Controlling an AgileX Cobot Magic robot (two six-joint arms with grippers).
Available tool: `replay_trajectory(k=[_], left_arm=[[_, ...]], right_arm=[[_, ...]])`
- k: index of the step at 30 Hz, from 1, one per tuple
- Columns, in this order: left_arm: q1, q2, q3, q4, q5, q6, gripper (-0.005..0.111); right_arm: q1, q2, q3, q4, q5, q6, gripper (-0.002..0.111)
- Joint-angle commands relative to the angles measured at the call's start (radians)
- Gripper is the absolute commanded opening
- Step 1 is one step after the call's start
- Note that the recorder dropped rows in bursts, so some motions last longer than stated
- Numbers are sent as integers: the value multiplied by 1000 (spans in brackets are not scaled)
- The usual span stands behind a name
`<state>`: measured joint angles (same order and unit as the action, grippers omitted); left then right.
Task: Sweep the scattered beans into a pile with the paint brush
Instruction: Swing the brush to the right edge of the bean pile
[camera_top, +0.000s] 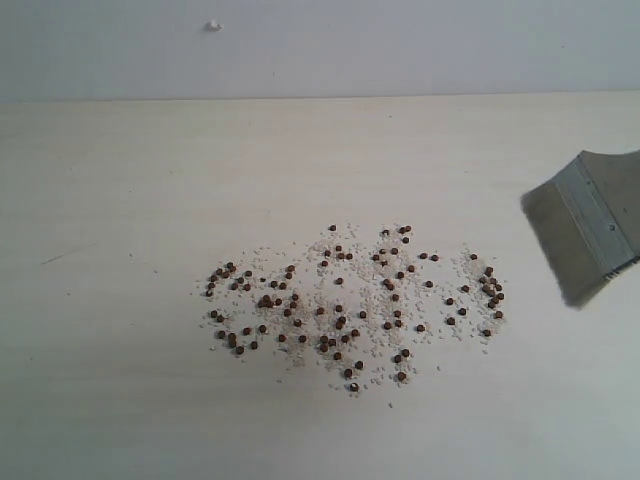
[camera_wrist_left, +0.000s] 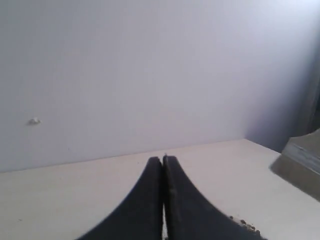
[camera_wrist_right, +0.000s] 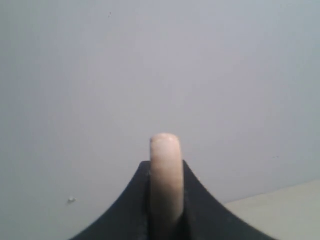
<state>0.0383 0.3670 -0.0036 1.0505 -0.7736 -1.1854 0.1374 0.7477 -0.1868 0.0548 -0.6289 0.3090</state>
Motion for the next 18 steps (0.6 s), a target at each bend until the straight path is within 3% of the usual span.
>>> replay_trajectory(k=[1, 6, 9, 14, 18], left_arm=[[1, -88, 4, -4, 176, -31, 0], [1, -186, 4, -25, 490, -111, 0], [1, -238, 4, -27, 594, -140, 0], [1, -281, 4, -27, 644, -159, 0], [1, -286, 4, -36, 621, -162, 0]], right_arm=[[-4, 20, 7, -2, -31, -91, 0], [-4, 111, 7, -41, -53, -101, 0], [-4, 207, 7, 11, -162, -186, 0], [-4, 412, 2, 69, -365, -274, 0], [-4, 574, -7, 5, -499, -350, 0]])
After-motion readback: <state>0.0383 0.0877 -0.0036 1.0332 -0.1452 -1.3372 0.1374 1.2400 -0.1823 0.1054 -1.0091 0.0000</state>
